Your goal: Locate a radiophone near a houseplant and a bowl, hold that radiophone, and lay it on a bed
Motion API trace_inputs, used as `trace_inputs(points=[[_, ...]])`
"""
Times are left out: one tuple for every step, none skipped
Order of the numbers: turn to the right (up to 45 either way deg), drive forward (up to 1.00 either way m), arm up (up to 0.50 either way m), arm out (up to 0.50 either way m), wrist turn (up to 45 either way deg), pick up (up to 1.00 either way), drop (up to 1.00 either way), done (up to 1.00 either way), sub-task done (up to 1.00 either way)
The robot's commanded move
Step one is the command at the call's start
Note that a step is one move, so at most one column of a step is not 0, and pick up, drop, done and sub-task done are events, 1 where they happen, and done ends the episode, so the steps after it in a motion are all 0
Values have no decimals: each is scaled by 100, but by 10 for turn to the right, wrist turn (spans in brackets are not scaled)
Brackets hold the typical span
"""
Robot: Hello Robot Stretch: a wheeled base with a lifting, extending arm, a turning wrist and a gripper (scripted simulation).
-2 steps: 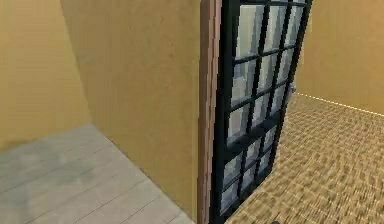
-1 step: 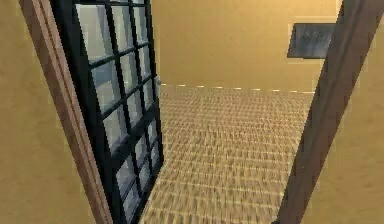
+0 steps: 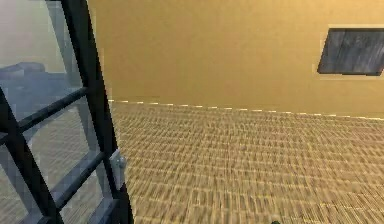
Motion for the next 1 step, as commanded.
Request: trace_inputs(points=[[0, 75, 0, 0, 0, 0, 0, 0, 0]])
